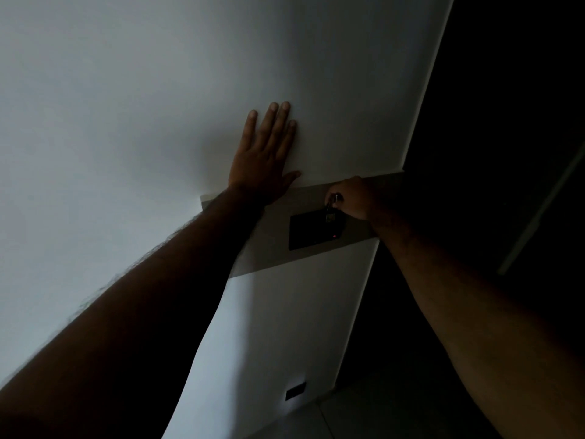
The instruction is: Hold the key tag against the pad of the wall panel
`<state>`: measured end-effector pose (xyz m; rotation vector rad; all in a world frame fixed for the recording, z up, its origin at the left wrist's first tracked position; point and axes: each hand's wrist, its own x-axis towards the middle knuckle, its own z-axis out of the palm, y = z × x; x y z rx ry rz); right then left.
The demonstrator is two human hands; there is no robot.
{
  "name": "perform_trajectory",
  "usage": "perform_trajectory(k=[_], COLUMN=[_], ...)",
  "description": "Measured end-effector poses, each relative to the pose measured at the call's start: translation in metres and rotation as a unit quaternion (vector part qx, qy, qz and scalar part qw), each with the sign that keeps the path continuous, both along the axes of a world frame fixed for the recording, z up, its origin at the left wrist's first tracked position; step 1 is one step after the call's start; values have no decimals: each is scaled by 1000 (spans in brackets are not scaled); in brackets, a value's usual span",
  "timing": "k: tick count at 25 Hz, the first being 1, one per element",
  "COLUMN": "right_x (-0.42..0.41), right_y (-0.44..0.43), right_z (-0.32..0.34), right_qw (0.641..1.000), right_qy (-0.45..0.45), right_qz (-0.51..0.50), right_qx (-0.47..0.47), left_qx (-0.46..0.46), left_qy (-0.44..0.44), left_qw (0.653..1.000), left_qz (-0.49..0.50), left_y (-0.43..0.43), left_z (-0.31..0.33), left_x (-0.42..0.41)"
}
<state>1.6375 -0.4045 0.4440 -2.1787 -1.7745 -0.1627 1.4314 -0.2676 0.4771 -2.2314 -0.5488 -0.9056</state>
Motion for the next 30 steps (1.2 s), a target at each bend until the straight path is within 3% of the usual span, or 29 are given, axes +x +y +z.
perform_trajectory(k=[5,12,14,17,18,22,26,30], right_x=[-2,-3,-1,-1,-1,-5,2,-1], right_y=[3,-2,-1,3,4,-3,6,1], right_z=[19,-10,-15,7,7,-27,-5,-30], right_qw=[991,997,997,996,996,997,998,995], right_qy=[-90,-20,-33,-77,-75,-39,-61,-43], right_qz=[33,4,3,5,1,-11,-2,-12], right_qx=[-91,80,72,-53,-53,66,-11,84], left_qx=[9,6,-1,-5,-5,2,0,10], left_qy=[10,-2,3,8,10,10,9,4], left_qw=[1000,1000,1000,1000,1000,1000,1000,1000], left_qz=[-1,-2,-6,-2,0,-1,-6,-12], left_y=[2,1,-1,-1,0,1,1,3], left_z=[1,8,7,3,2,2,1,0], left_x=[-3,-6,-1,1,0,-2,-2,-2])
